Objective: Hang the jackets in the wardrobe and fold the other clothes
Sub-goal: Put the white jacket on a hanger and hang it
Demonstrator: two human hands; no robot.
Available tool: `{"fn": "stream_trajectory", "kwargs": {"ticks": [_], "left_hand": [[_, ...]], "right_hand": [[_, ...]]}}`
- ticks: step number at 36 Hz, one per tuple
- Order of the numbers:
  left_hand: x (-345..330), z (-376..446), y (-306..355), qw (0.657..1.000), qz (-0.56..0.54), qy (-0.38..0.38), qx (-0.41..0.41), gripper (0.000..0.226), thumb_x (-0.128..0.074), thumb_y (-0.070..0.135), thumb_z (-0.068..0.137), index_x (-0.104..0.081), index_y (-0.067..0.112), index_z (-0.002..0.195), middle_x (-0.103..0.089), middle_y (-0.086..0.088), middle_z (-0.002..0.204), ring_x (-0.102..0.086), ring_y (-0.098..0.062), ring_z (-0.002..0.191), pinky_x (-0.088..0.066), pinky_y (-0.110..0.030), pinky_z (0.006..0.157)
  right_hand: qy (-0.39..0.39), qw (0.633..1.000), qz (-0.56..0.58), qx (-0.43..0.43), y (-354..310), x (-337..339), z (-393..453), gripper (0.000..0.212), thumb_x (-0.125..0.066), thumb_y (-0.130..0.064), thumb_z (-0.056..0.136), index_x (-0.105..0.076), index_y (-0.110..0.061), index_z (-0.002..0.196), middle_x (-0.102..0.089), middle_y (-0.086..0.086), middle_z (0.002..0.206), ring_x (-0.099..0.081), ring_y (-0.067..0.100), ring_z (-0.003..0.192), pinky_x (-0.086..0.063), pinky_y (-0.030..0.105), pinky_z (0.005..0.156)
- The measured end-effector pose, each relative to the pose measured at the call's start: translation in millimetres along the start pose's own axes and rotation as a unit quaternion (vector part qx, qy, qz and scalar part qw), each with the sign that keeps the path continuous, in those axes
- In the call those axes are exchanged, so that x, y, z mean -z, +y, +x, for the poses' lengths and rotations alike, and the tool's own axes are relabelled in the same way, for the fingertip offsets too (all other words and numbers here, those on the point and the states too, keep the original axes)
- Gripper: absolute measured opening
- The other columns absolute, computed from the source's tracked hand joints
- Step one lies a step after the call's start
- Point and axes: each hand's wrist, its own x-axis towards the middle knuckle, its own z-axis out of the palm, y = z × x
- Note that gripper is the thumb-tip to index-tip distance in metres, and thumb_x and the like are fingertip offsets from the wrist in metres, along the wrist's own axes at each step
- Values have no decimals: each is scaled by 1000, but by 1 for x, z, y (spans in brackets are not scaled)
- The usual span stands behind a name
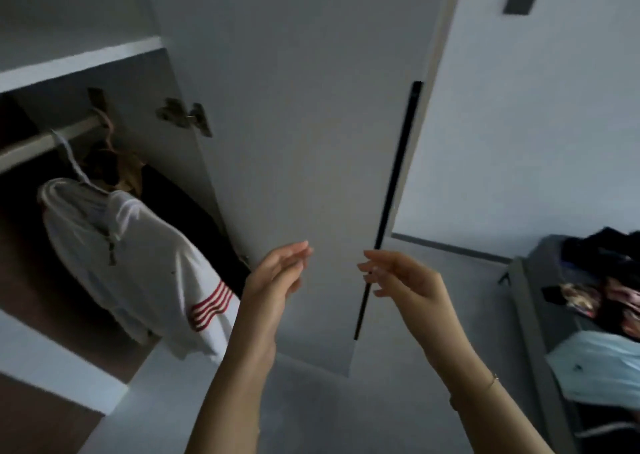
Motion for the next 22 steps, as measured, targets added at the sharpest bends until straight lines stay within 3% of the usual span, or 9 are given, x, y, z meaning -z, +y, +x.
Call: {"fn": "stream_trajectory", "kwargs": {"ticks": [11, 14, 18, 22], "left_hand": [[-182, -41, -32, 982, 24, -183, 36, 28, -48, -1, 95, -67, 18, 99, -73, 6, 95, -65, -6, 91, -48, -16, 77], [-251, -70, -50, 966, 32, -249, 53, 26, -47, 0, 96, -67, 16, 101, -72, 3, 98, -64, -9, 94, -47, -19, 79], [-343, -123, -82, 939, 44, -332, 76, 29, -46, -3, 94, -67, 16, 101, -72, 1, 99, -62, -11, 94, -46, -22, 79], [-428, -179, -119, 898, 80, -422, 97, 30, -47, -1, 94, -69, 19, 101, -74, 5, 99, -64, -9, 95, -47, -25, 83]], "right_hand": [[168, 985, -27, -13, 15, 178, -80, 24, -56, -4, 93, -70, -22, 101, -74, -7, 94, -69, 8, 86, -51, 20, 70], [233, 972, -15, -33, 21, 241, -117, 23, -56, -3, 93, -71, -18, 102, -74, -2, 94, -68, 9, 84, -55, 28, 73], [319, 947, 7, -46, 28, 325, -175, 24, -56, 1, 92, -71, -16, 99, -74, 2, 93, -66, 10, 80, -52, 20, 68], [387, 920, -12, -62, 41, 408, -237, 24, -55, 3, 91, -71, -13, 99, -74, 5, 94, -68, 20, 86, -53, 32, 75]]}}
